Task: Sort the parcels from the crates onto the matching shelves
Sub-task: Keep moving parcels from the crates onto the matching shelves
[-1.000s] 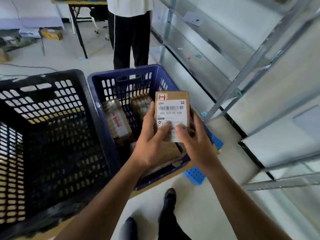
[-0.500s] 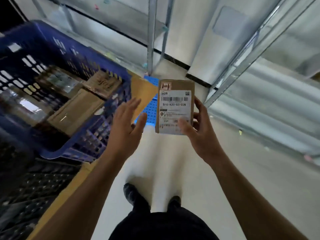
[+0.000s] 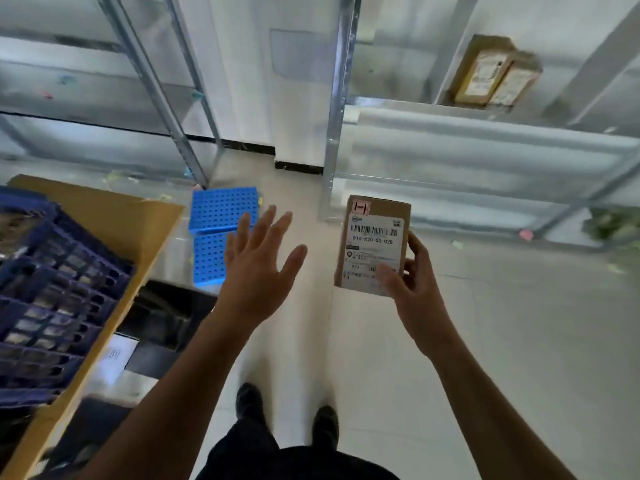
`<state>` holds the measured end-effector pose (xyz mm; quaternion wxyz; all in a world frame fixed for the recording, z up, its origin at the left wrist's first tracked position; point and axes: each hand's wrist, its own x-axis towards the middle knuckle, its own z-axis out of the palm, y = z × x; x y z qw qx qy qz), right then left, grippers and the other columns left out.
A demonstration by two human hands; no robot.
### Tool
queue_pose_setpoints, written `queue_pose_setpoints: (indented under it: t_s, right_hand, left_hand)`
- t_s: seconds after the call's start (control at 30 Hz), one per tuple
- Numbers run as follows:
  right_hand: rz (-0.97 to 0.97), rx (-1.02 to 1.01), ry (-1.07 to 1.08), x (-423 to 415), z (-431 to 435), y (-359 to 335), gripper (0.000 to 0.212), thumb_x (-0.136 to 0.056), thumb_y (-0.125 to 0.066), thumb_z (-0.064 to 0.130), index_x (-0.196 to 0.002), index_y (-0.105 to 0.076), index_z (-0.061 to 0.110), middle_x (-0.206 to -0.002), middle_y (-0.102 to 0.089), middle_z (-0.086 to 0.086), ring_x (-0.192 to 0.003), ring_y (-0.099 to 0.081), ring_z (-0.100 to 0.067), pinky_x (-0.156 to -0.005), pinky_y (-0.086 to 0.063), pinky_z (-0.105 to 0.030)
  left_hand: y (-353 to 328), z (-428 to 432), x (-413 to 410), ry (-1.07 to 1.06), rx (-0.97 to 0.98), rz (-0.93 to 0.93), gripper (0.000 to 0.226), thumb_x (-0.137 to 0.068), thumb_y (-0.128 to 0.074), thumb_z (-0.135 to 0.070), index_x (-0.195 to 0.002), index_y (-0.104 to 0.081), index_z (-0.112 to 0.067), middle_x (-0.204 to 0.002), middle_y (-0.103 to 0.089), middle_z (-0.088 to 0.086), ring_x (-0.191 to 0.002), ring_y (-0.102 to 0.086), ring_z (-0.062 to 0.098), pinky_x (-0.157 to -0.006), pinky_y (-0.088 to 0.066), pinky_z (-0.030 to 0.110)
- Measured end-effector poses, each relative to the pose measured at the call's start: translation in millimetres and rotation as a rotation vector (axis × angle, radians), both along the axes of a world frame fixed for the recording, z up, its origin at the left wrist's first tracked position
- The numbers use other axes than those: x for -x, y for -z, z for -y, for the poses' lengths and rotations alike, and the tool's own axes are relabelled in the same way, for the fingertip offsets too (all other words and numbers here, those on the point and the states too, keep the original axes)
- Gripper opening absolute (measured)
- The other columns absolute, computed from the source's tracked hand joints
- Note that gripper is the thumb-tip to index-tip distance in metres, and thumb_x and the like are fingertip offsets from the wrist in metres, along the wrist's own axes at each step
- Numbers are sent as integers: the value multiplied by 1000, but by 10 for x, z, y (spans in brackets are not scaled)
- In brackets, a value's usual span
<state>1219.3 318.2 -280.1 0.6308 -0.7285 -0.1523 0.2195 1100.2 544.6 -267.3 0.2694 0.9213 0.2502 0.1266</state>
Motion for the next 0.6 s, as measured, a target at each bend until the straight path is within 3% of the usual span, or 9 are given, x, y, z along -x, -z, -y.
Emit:
queue_pose_setpoints:
  t_s: [0.13, 0.27, 0.37, 0.5, 0.6]
  right_hand:
    - [15, -30, 78, -272, 337, -62, 87, -79, -72, 57, -154, -31, 46, -125, -67, 7, -114, -69, -10, -80, -63, -28]
    - [5, -94, 138, -462, 432, -22, 89, -78, -75, 53, -156, -33, 40, -121, -69, 8, -114, -70, -12, -77, -62, -27]
    - [25, -125, 155, -657, 350, -57, 86, -79, -75, 48, -154, -34, 39, -119, -69, 10, -115, -69, -14, -76, -63, -28]
    - [90, -142, 164, -1173, 124, -232, 79, -88, -73, 35, -156, -32, 35, -129, -65, 0, -119, -68, -17, -79, -63, -32]
    - [141, -145, 165, -1645, -144, -469, 87, -82, -75, 44, -156, -31, 35, -131, -64, 1, -121, -67, -18, -82, -63, -33]
  left_hand:
    - [-132, 246, -301, 89, -45, 3, 74, -92, -25, -74, -159, -25, -41, -170, -12, -13, -158, 8, 18, -126, 5, 50]
    - [-197, 151, -601, 106, -66, 10, 73, -93, -24, -74, -158, -26, -41, -170, -13, -13, -158, 6, 20, -127, 1, 55]
    - [-282, 48, -941, 124, -97, 33, 72, -94, -22, -75, -157, -27, -40, -171, -13, -12, -158, 7, 19, -126, 3, 54]
    - [-515, -100, -1560, 173, -159, 130, 70, -97, -23, -73, -158, -26, -39, -171, -13, -11, -158, 7, 19, -126, 3, 52]
    - [-705, -312, -2050, 201, -158, 206, 70, -97, -23, -72, -159, -26, -38, -171, -13, -11, -158, 6, 19, -126, 3, 51]
